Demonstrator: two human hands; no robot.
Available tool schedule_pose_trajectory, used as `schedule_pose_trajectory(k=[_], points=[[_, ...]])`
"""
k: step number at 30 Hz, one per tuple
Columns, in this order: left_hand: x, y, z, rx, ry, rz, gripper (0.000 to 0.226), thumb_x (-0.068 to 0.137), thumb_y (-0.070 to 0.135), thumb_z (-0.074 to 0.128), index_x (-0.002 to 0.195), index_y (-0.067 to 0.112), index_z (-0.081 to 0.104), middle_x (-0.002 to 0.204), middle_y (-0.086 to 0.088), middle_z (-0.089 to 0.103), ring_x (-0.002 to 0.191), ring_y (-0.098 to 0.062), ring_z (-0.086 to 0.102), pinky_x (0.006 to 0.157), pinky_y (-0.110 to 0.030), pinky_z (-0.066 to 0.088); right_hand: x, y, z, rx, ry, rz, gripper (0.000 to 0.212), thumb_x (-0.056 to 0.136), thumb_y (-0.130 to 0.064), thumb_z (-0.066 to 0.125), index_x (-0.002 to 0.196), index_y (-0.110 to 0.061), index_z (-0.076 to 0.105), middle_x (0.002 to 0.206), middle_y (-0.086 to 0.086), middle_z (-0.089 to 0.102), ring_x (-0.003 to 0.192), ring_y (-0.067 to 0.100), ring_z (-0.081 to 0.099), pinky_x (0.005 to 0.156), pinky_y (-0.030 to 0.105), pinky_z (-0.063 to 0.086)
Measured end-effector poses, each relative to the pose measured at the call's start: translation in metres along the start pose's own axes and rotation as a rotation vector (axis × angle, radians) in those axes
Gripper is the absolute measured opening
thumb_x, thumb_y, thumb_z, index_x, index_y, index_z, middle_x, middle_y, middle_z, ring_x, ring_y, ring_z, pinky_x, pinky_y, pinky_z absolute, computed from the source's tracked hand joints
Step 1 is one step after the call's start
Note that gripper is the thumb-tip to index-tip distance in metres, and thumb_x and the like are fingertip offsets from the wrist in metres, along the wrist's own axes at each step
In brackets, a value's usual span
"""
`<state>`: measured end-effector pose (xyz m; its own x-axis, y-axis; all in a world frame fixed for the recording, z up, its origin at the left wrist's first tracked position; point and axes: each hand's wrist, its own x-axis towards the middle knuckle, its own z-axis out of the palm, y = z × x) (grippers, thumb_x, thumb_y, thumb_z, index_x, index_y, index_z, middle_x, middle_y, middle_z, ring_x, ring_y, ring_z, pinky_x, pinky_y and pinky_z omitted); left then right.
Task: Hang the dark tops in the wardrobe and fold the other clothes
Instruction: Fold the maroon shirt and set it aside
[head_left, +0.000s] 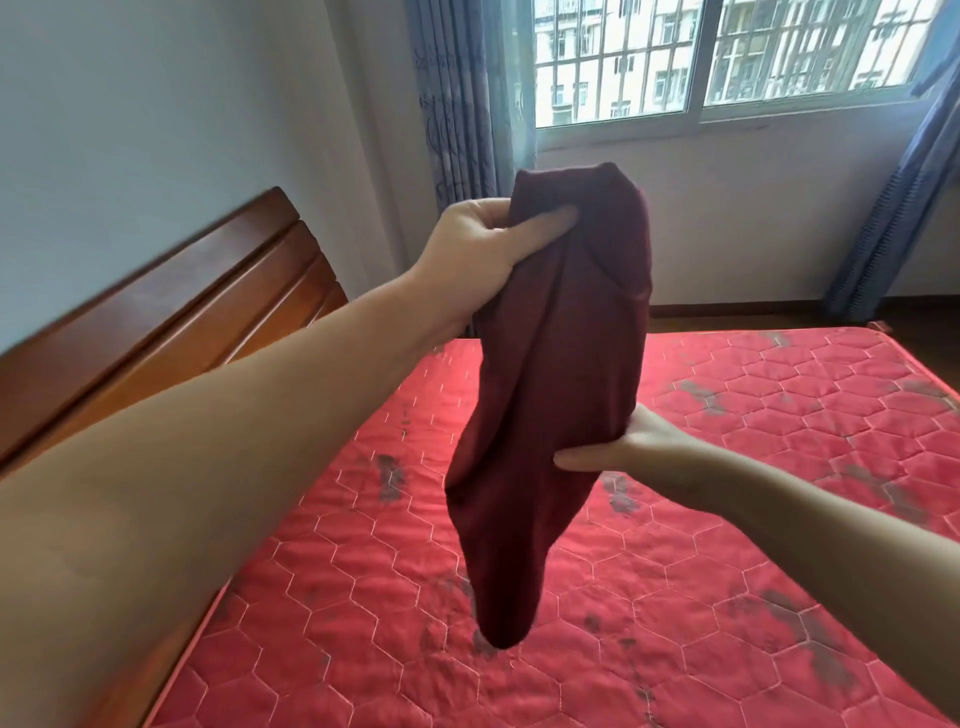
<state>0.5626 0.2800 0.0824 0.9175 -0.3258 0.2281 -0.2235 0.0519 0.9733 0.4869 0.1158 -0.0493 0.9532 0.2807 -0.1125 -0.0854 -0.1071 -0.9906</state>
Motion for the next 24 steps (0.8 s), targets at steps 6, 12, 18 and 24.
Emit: schedule_pose_trajectory(k=[6,12,18,24], points=[[0.001,0.016,-0.03,0.128,0.06,0.008,0.009,0.087,0.016,0.072,0.086,0.007,0.074,0.078,-0.003,0.075,0.068,-0.012,0.07,0.068,-0.025,0.059,0.009,-0.002,0.009,0.347,0.048,0.012,0.032,0.062,-0.003,0.064,0.092,-0.009,0.073,0.1,0.01,0.074,0.087,0.019,0.071,0.071,0.026,0.057],[0.002,0.021,-0.042,0.239,0.146,-0.013,0.019,0.084,0.02,0.076,0.091,0.002,0.073,0.084,-0.01,0.075,0.072,-0.018,0.07,0.075,-0.033,0.061,0.004,-0.008,0.006,0.381,-0.183,0.02,0.026,0.08,-0.031,0.067,0.099,-0.016,0.074,0.1,0.007,0.074,0.088,0.018,0.071,0.07,0.028,0.058],[0.003,0.011,-0.047,0.109,0.173,-0.159,0.021,0.089,0.018,0.071,0.096,-0.002,0.069,0.077,-0.012,0.068,0.059,-0.018,0.064,0.061,-0.028,0.057,0.0,-0.01,0.009,0.437,-0.3,0.04,0.029,0.066,-0.019,0.079,0.094,-0.016,0.077,0.092,0.007,0.074,0.082,0.018,0.071,0.068,0.03,0.057],[0.011,-0.013,-0.062,-0.011,0.275,-0.306,0.016,0.094,0.02,0.065,0.095,0.005,0.063,0.083,-0.014,0.064,0.068,-0.024,0.062,0.068,-0.035,0.055,-0.002,-0.009,0.012,0.657,-0.259,0.17,0.074,0.019,-0.052,0.097,0.082,-0.017,0.081,0.087,0.002,0.076,0.08,0.015,0.073,0.068,0.029,0.059]])
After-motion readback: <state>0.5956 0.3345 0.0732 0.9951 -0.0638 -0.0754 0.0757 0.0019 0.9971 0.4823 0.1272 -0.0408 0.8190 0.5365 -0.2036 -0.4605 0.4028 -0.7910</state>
